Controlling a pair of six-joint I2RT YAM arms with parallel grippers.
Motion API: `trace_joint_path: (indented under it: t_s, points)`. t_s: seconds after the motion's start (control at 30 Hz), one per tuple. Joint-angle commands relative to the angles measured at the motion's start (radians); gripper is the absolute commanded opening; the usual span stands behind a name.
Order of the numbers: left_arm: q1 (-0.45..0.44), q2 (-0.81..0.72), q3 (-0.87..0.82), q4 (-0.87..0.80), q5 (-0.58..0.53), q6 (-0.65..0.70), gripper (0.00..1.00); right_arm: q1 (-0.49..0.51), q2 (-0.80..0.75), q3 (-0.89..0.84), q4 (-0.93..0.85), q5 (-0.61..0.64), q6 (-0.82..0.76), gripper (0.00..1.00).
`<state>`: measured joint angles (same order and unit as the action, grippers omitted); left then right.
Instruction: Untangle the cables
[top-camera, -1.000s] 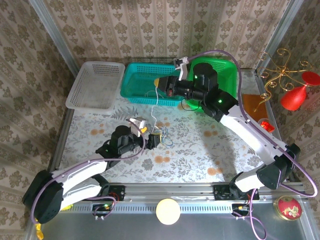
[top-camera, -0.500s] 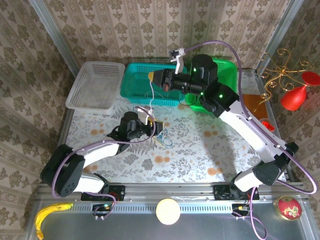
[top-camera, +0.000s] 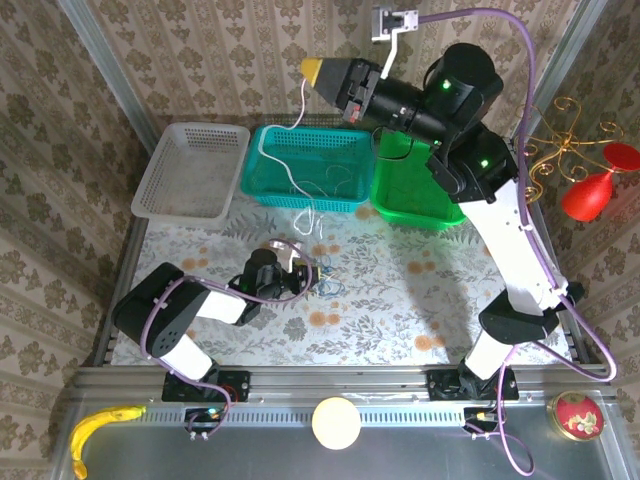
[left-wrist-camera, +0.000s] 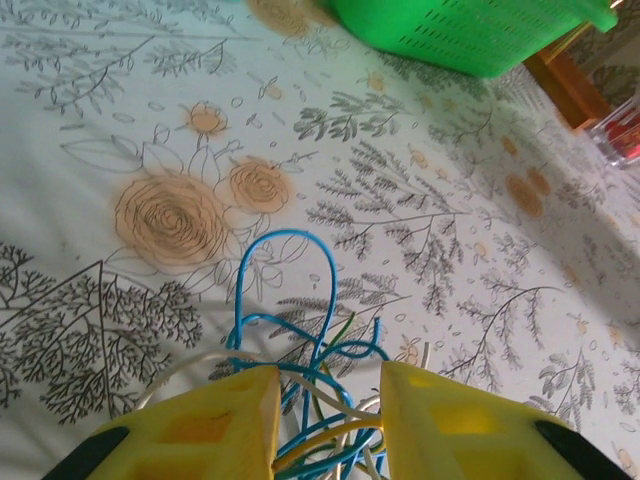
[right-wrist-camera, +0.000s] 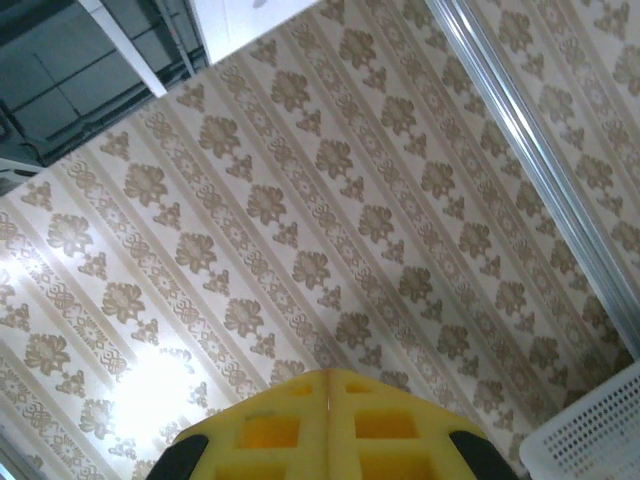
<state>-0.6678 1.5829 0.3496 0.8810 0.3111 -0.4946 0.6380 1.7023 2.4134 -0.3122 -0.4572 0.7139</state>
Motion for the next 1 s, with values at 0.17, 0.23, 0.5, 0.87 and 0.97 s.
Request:
trace_joint_path:
  t_s: [0.17, 0.23, 0.5, 0.87, 0.97]
  points:
    - [-0.003, -0.089, -0.011, 0.019, 0.018, -0.035, 0.52, -0.038, 0.056, 0.043, -0.059, 0.035, -0.032, 0.00]
    - [-0.005, -0.148, -0.003, -0.042, 0.010, -0.030, 0.65, -0.048, 0.067, 0.043, -0.070, 0.047, -0.047, 0.00]
    - [0.001, -0.447, 0.028, -0.356, -0.039, 0.021, 0.93, -0.085, 0.118, 0.038, -0.076, 0.037, -0.047, 0.00]
    - [0.021, -0.658, 0.082, -0.687, -0.162, 0.060, 0.99, -0.143, 0.237, 0.166, -0.069, 0.062, -0.029, 0.00]
    - [0.025, -0.676, 0.088, -0.776, -0.234, 0.046, 0.99, -0.164, 0.295, 0.262, -0.064, 0.066, -0.011, 0.00]
